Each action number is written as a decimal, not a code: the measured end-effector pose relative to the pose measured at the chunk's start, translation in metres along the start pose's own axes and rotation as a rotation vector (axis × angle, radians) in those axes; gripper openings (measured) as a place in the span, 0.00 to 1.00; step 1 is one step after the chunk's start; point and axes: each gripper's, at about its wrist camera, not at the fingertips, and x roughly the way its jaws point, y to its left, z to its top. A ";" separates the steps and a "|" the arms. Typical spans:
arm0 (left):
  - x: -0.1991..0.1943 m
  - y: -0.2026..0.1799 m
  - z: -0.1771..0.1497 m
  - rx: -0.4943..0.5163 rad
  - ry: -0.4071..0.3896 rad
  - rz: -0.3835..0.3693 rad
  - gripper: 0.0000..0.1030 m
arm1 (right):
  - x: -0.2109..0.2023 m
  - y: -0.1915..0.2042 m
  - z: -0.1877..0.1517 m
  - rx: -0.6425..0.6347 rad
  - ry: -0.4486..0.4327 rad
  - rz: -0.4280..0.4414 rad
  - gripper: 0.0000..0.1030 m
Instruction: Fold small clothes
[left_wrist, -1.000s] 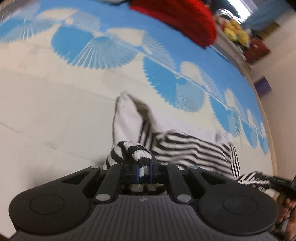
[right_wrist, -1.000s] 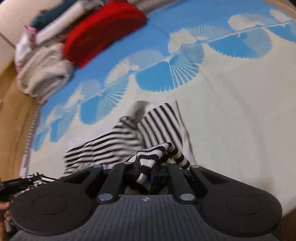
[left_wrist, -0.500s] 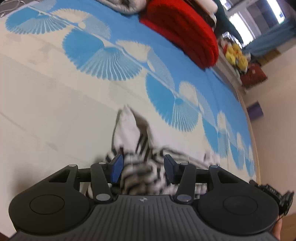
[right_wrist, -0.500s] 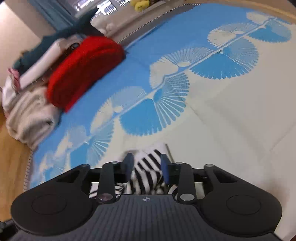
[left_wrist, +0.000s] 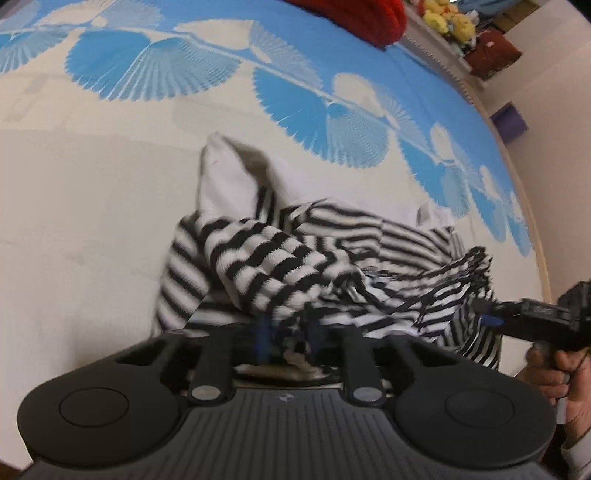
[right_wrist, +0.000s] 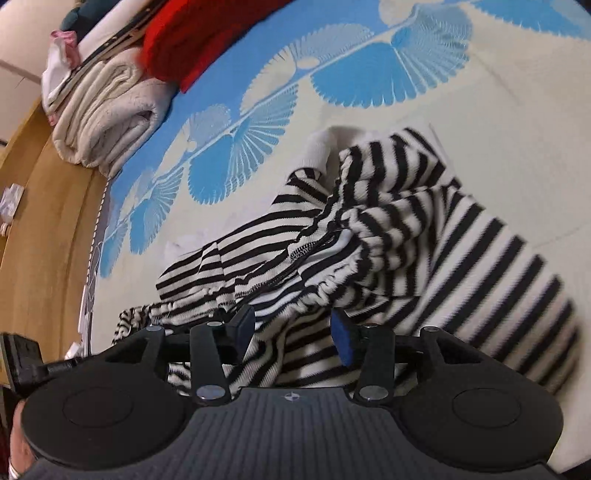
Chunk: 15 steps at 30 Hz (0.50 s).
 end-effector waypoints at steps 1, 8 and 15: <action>0.002 0.000 0.003 -0.008 -0.018 -0.007 0.14 | 0.006 0.000 0.002 0.012 0.008 -0.009 0.45; -0.022 0.021 0.036 -0.227 -0.379 -0.155 0.13 | -0.015 0.012 0.026 0.066 -0.295 0.114 0.07; 0.020 0.014 0.059 -0.274 -0.295 -0.110 0.35 | -0.009 0.035 0.053 -0.066 -0.425 -0.001 0.11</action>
